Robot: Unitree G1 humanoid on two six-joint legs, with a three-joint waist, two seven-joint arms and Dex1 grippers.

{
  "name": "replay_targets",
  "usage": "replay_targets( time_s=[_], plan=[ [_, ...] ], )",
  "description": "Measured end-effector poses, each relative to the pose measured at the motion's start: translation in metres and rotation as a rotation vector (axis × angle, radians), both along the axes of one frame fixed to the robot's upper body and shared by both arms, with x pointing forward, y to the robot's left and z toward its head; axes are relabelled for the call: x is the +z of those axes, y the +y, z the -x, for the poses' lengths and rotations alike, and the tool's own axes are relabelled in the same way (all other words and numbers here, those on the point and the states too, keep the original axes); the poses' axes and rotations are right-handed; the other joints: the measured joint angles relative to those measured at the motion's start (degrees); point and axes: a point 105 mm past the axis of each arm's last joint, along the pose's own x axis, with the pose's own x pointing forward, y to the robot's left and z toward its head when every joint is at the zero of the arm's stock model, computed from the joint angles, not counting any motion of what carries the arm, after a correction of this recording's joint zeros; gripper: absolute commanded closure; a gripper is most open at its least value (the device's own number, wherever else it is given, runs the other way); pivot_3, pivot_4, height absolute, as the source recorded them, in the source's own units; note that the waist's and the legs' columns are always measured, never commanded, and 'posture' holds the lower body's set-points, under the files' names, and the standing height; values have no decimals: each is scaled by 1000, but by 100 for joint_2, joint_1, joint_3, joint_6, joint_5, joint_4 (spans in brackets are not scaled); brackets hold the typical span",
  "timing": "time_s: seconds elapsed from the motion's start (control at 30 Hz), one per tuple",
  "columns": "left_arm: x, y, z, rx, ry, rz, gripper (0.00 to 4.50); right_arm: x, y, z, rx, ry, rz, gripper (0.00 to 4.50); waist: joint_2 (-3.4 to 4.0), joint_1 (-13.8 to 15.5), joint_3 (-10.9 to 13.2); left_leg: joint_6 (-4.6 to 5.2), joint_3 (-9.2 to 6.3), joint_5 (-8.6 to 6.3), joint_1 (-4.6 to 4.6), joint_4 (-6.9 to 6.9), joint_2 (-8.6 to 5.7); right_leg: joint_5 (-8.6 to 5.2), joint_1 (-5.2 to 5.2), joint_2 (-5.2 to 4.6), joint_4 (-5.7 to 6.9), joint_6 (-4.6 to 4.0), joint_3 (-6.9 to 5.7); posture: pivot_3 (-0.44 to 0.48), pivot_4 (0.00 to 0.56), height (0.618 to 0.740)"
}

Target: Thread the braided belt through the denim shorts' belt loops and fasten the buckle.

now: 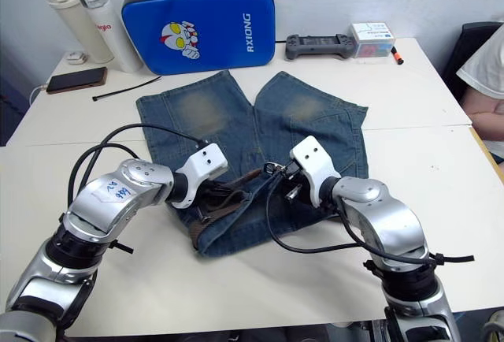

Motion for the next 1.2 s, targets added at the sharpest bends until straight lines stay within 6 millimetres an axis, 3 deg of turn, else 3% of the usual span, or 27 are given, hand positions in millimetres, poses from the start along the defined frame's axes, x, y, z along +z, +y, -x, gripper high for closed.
replay_targets(
  time_s=[0.13,0.37,0.67,0.97,1.03,1.07,1.2],
  plan=[
    [4,-6,-2,-7,-12,8,4500,1,3,2,9,1,-8,4462,0,-1,0,0,0,0,0,0,0,0,0,0,0,0,0,0,150,740],
    [8,-36,-7,2,-10,67,4500,6,10,6,29,-17,-11,4462,0,-11,0,0,1,0,0,-2,1,0,-1,2,4,0,0,0,150,740],
    [9,-43,-13,53,0,82,4500,6,17,11,69,-22,5,4462,0,-49,0,-1,-1,0,0,-2,1,0,-2,2,8,0,-1,0,150,740],
    [9,-64,-18,-13,-35,58,4500,6,10,17,196,-127,215,4462,-1,-24,0,0,1,0,0,-2,-2,0,-2,-1,-2,0,-1,0,150,740],
    [10,-69,-18,-30,-45,57,4500,8,7,17,213,-141,235,3389,-1,-5,0,0,2,0,-1,1,-2,0,-2,-1,-2,0,-1,0,150,740],
    [11,-70,-18,-35,-53,58,4500,8,8,18,233,-141,234,3140,-1,0,0,0,0,0,-1,0,-2,0,-2,-1,-3,0,-2,0,150,740],
    [15,-75,-18,-58,-80,60,4500,9,10,27,317,-126,229,1348,-1,7,0,0,1,0,-1,1,-2,0,-1,-1,-3,0,-1,0,150,740]
  ],
)
